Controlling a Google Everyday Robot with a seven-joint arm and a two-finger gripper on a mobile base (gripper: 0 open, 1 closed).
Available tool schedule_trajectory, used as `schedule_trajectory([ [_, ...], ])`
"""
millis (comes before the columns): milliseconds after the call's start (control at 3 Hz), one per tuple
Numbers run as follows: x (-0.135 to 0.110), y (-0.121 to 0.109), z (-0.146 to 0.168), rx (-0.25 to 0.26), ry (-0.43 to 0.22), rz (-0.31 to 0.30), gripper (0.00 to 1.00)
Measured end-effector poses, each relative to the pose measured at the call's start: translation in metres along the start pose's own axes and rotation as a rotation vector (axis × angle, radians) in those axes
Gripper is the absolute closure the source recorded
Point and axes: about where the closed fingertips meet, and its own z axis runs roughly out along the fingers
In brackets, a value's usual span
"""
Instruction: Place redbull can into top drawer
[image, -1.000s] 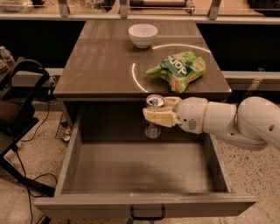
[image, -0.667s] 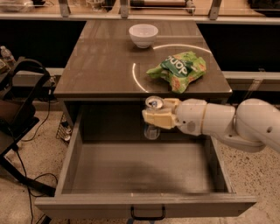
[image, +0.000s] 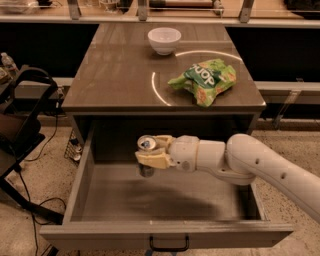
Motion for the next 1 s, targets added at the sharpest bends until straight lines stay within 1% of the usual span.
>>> schedule_trajectory([
  [333, 0.049, 0.021, 0.053, -0.138, -0.016, -0.075, 1.00],
  [667, 0.069, 0.032, 0.076, -0.193, -0.043, -0.100, 1.00],
  [1000, 0.069, 0.033, 0.078, -0.199, -0.047, -0.100, 0.84],
])
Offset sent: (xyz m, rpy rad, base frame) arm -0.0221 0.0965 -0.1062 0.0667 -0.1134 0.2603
